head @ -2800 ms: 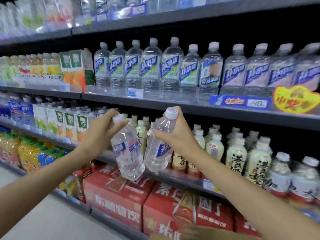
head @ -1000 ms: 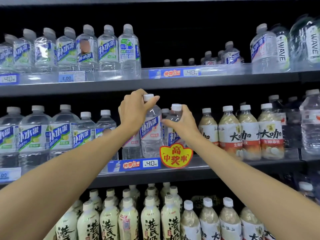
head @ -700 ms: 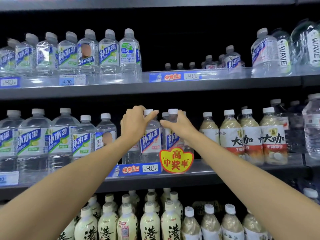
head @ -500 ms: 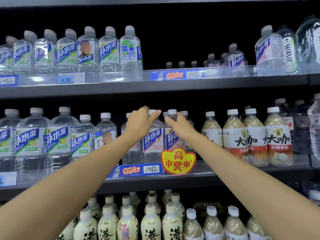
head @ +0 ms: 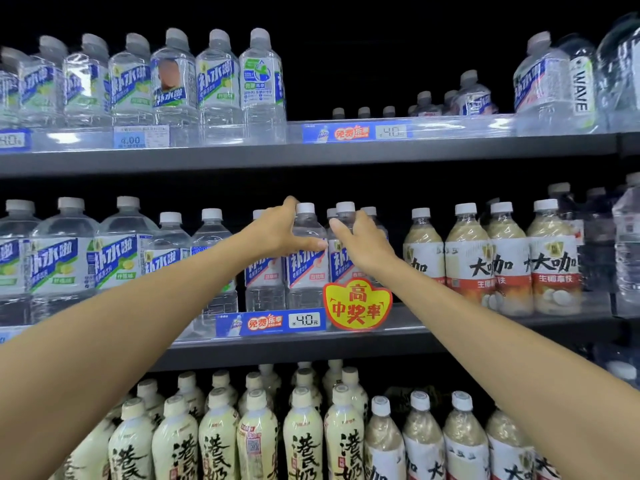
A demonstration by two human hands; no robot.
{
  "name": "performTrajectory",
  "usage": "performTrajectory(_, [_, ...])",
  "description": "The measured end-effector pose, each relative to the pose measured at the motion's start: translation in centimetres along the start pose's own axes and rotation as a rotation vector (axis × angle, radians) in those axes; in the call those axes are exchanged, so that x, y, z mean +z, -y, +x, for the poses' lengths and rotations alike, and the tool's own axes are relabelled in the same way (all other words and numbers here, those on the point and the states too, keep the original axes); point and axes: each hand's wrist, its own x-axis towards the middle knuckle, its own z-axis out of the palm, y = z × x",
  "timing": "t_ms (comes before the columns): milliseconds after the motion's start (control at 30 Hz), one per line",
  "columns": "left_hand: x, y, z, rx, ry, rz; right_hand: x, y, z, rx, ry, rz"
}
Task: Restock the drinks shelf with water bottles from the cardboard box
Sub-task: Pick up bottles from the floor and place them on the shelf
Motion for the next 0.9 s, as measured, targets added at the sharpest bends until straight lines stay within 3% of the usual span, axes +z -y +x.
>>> performTrajectory(367, [1.0, -0.2, -1.5, 0.022, -0.148, 0.031, -1.3, 1.0, -1.1, 0.078, 0.108, 0.078])
performTrajectory(433, [0.6, 0.0, -2.4, 0.102, -0.198, 0.049, -1.8, 1.4, -1.9, 0.031, 0.054, -0.017])
performTrajectory(600, [-0.6, 0.6, -5.2, 0.337, -0.303, 0.333, -2.7, 2.5, -5.2, -0.274, -0.282, -0.212])
performTrajectory(733, [-1.0, 1.9, -6.5, 0.527, -0.370, 0.574, -2.3, 3.3, -7.2, -0.377, -0.281, -0.396])
performTrajectory(900, [-1.4, 3.2, -6.2, 0.623, -0.444, 0.503, -0.4, 5.2, -7.2, -0.446, -0.250, -0.436])
